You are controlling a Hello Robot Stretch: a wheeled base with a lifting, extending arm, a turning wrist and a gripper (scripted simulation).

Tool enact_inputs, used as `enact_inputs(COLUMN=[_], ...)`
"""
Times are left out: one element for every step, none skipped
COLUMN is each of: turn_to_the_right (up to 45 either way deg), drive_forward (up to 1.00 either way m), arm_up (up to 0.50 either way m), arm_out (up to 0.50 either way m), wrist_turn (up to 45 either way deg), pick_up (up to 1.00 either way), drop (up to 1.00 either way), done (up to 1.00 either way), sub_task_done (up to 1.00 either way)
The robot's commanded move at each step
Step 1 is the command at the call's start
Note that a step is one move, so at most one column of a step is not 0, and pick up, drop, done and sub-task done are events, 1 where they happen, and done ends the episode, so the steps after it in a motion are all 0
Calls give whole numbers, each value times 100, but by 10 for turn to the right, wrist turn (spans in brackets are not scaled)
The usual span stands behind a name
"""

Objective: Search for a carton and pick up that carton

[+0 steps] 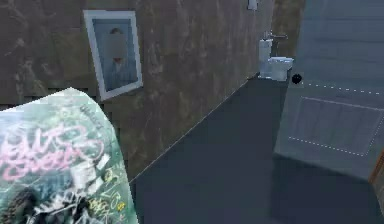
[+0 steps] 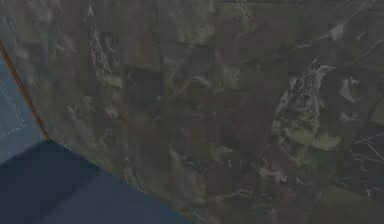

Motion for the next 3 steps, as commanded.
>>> enact_inputs(turn_to_the_right=[180, 0, -90], drive_forward=[0, 75, 0], arm_up=[0, 0, 0], arm_out=[0, 0, 0], wrist_turn=[0, 0, 0], pick_up=[0, 0, 0], drop=[0, 0, 0], done=[0, 0, 0], sub_task_done=[0, 0, 0])
